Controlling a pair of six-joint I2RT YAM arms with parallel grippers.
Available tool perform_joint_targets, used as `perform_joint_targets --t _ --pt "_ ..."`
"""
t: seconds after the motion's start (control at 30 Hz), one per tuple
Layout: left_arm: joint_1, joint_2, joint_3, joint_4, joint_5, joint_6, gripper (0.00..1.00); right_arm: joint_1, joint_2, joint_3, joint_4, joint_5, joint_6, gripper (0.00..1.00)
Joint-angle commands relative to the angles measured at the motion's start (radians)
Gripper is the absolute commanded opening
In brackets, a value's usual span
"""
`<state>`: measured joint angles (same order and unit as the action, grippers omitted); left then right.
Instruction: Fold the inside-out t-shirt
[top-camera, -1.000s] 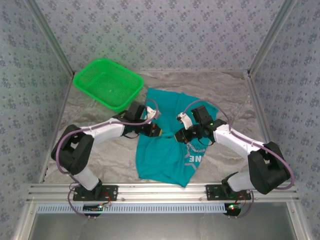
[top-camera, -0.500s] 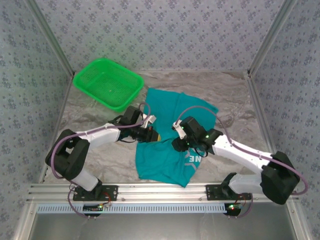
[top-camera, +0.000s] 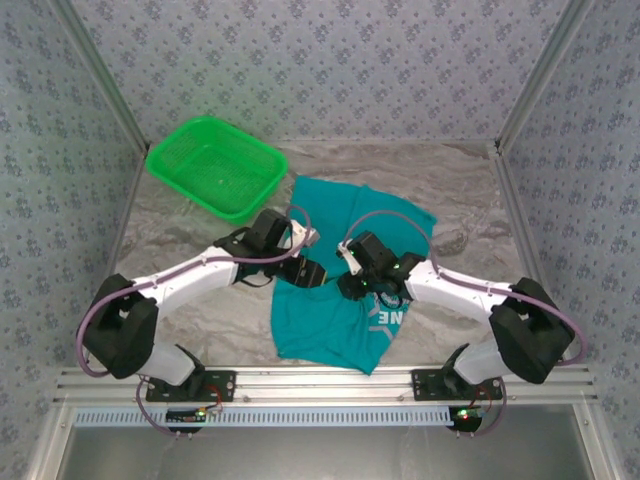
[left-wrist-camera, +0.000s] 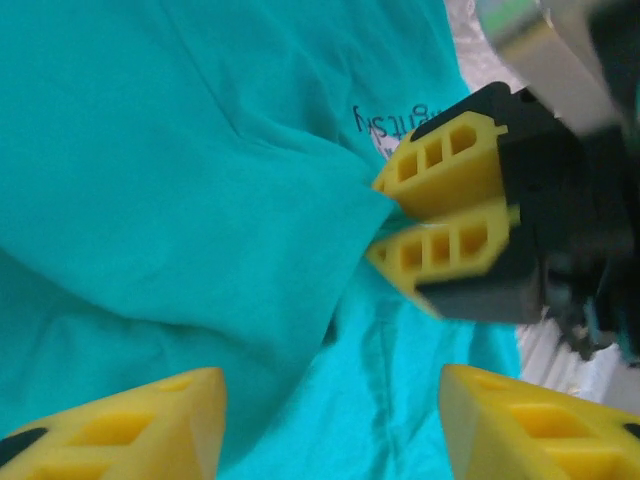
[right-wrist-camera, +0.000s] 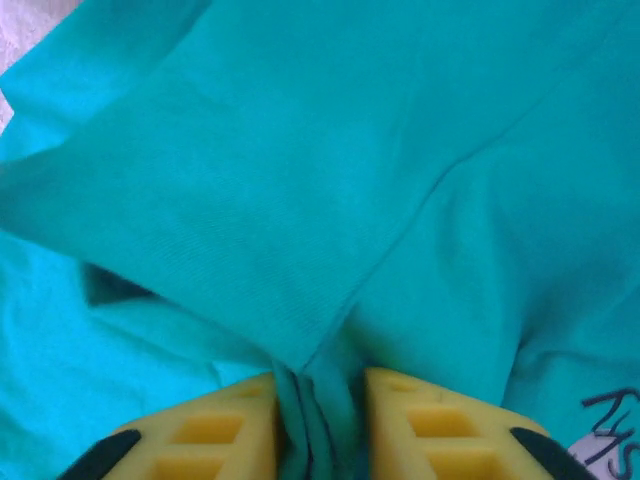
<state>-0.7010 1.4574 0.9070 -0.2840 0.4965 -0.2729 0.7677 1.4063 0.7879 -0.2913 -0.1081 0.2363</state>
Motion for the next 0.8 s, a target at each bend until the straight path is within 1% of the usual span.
perform_joint_targets --t 0.0,0.07,0.13,0.2,0.23,0.27,0.37,0.4,0.43,0.5,0.57,0.63,0.7,0.77 --pt "-0.023 0.078 0.078 -0.035 -0.117 0.136 0.61 -0.008 -0.016 -0.007 0.06 -0.103 -0.022 0.06" --pt "-0.024 0.146 0.136 -0.065 -0.129 0.165 0.61 -0.001 -0.044 -0.013 0.067 -0.162 -0.082 0.01" --pt "-0.024 0.204 0.196 -0.091 -0.177 0.178 0.6 0.014 -0.091 -0.024 0.063 -0.205 -0.158 0.0" --pt "-0.022 0.242 0.252 -0.116 -0.192 0.194 0.53 0.018 -0.135 -0.043 0.061 -0.217 -0.212 0.0" --pt "-0.02 0.257 0.275 -0.121 -0.197 0.197 0.43 0.016 -0.155 -0.056 0.065 -0.223 -0.236 0.0" --pt "-0.015 0.265 0.292 -0.122 -0.197 0.192 0.28 0.013 -0.17 -0.069 0.075 -0.216 -0.25 0.0" --pt "0.018 0.265 0.3 -0.098 -0.139 0.154 0.03 0.038 -0.189 -0.101 0.1 -0.173 -0.286 0.0" --pt "0.035 0.261 0.296 -0.093 -0.121 0.123 0.0 0.056 -0.19 -0.112 0.107 -0.158 -0.305 0.0" --pt "0.062 0.261 0.293 -0.092 -0.09 0.075 0.0 0.089 -0.19 -0.13 0.118 -0.151 -0.352 0.0" --pt "0.118 0.265 0.285 -0.1 -0.003 -0.024 0.0 0.18 -0.19 -0.167 0.146 -0.087 -0.439 0.0" --pt "0.168 0.273 0.259 -0.103 0.079 -0.107 0.0 0.25 -0.175 -0.191 0.163 -0.047 -0.49 0.04" --pt "0.179 0.268 0.227 -0.107 0.125 -0.143 0.0 0.264 -0.153 -0.194 0.146 -0.049 -0.519 0.08" --pt "0.179 0.258 0.187 -0.106 0.153 -0.174 0.0 0.276 -0.142 -0.188 0.118 0.004 -0.542 0.11" --pt "0.179 0.25 0.138 -0.077 0.206 -0.221 0.0 0.273 -0.158 -0.189 0.119 0.001 -0.57 0.26"
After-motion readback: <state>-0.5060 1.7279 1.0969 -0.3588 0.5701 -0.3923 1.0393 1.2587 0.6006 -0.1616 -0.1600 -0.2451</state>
